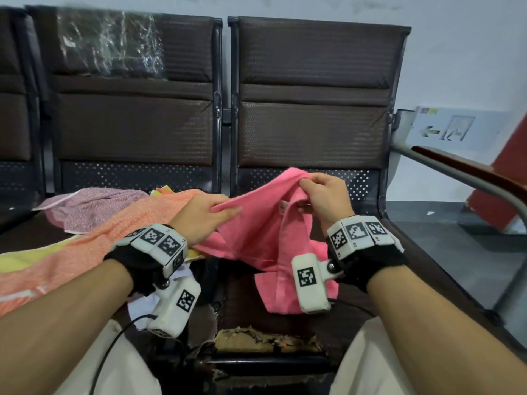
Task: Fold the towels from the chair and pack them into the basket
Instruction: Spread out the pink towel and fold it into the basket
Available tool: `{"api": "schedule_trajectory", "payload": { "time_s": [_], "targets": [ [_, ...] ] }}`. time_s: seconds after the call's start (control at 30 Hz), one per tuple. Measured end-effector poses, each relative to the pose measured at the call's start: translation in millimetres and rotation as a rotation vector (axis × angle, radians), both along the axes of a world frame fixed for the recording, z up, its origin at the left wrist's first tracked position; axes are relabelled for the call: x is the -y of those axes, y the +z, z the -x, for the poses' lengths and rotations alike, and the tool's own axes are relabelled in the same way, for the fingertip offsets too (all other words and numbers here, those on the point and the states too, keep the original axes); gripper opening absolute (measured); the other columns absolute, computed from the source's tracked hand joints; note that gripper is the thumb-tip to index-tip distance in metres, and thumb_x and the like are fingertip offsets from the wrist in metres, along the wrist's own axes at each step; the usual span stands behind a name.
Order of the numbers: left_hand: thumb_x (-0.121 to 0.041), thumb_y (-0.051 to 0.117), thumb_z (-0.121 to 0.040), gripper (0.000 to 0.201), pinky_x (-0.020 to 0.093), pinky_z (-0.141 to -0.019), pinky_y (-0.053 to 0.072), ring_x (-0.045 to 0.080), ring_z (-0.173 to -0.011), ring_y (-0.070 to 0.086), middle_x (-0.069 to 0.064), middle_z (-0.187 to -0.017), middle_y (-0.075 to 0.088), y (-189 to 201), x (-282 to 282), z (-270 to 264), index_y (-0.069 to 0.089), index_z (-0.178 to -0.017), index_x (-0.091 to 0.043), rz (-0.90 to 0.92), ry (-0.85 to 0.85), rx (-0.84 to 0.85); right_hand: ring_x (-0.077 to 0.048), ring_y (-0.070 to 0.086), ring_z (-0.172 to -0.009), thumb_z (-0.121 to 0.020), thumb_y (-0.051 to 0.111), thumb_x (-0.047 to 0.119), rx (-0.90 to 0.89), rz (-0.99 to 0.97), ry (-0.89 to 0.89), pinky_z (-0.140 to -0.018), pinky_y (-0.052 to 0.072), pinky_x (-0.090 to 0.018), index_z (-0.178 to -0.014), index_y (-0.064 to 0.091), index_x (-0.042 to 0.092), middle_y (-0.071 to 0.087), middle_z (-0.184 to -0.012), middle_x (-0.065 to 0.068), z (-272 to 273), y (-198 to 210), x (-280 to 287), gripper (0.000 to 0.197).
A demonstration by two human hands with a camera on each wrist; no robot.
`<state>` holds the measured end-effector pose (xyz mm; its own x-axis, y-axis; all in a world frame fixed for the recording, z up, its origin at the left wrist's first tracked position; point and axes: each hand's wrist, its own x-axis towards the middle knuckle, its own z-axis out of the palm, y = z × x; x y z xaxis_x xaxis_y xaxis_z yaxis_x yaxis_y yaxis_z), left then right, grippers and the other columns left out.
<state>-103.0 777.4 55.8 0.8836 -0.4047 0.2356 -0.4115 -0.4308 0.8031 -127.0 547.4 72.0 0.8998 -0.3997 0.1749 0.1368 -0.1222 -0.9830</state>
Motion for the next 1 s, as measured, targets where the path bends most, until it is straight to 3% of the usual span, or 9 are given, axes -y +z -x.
{"api": "schedule_trajectory", "payload": {
  "time_s": [0.07,0.17,0.33,0.5,0.57,0.63,0.77,0.87,1.0],
  "targets": [
    [-0.036,0.067,-0.082,0.020,0.033,-0.075,0.052,0.019,-0.078,0.066,0.007,-0.081,0.071,5,-2,2,0.074,-0.082,-0.017,0.053,0.002,0.008,-0.014,0.056,-0.048,-0.090,0.058,0.009,-0.042,-0.005,-0.024,-0.042,0.047,-0.023,-0.068,0.065,0.017,0.060,-0.061,-0.004,1,-4,4,0.024],
    [-0.041,0.070,-0.073,0.013,0.013,-0.072,0.049,0.000,-0.078,0.065,-0.007,-0.083,0.073,11,-2,5,0.074,-0.078,-0.029,0.190,0.053,0.028,-0.013,0.056,-0.046,-0.090,0.058,0.009,-0.123,0.037,-0.054,-0.044,0.049,-0.025,-0.071,0.065,0.018,0.060,-0.061,-0.003,3,-8,9,0.023],
    [-0.026,0.075,-0.076,0.004,0.028,-0.075,0.050,0.008,-0.073,0.061,-0.004,-0.075,0.069,14,-5,3,0.073,-0.075,-0.023,0.335,0.190,0.011,-0.012,0.058,-0.053,-0.090,0.059,0.007,-0.136,-0.066,-0.036,-0.041,0.050,-0.024,-0.079,0.060,0.013,0.058,-0.073,-0.005,12,-1,9,0.012],
    [-0.021,0.077,-0.074,0.012,0.034,-0.078,0.054,0.020,-0.082,0.065,0.007,-0.083,0.070,11,-5,-1,0.069,-0.077,-0.014,0.484,0.314,-0.157,-0.016,0.070,-0.072,-0.084,0.065,-0.002,-0.045,-0.105,0.430,-0.058,0.055,-0.023,-0.091,0.068,0.004,0.069,-0.084,-0.013,31,16,-17,0.010],
    [-0.021,0.069,-0.083,0.012,0.029,-0.068,0.056,0.020,-0.077,0.064,0.008,-0.082,0.068,11,-3,1,0.068,-0.084,-0.009,0.552,0.303,-0.268,-0.018,0.069,-0.080,-0.079,0.069,-0.005,-0.056,0.063,0.502,-0.066,0.054,-0.025,-0.098,0.068,0.006,0.071,-0.086,-0.009,34,16,-21,0.022],
    [-0.022,0.056,-0.093,0.022,0.025,-0.064,0.055,0.019,-0.075,0.062,0.009,-0.084,0.066,13,-2,3,0.065,-0.095,-0.003,0.575,0.261,-0.382,-0.012,0.065,-0.072,-0.080,0.070,0.002,-0.077,0.457,0.370,-0.069,0.051,-0.028,-0.094,0.071,0.011,0.070,-0.076,-0.001,34,13,-21,0.018],
    [-0.023,0.041,-0.100,0.035,0.035,-0.079,0.052,0.024,-0.088,0.061,0.018,-0.098,0.063,13,-1,9,0.059,-0.112,0.005,0.492,0.169,-0.491,-0.002,0.053,-0.073,-0.083,0.069,0.025,-0.024,0.973,0.272,-0.076,0.043,-0.020,-0.086,0.074,0.022,0.064,-0.080,0.007,37,12,-27,0.007],
    [-0.024,0.046,-0.098,0.032,0.027,-0.067,0.054,0.018,-0.076,0.061,0.012,-0.085,0.063,12,1,14,0.066,-0.099,0.001,0.399,0.098,-0.462,-0.002,0.053,-0.085,-0.081,0.070,0.025,0.155,0.965,0.342,-0.081,0.041,-0.016,-0.080,0.073,0.022,0.061,-0.090,0.008,43,16,-44,0.004],
    [-0.019,0.058,-0.092,0.021,0.022,-0.054,0.053,0.014,-0.063,0.064,0.009,-0.077,0.065,11,3,15,0.069,-0.096,-0.001,0.429,0.106,-0.479,0.002,0.056,-0.066,-0.082,0.069,0.025,0.138,0.766,0.382,-0.067,0.042,-0.014,-0.073,0.065,0.029,0.063,-0.068,0.013,41,15,-58,0.010]
  ]
}}
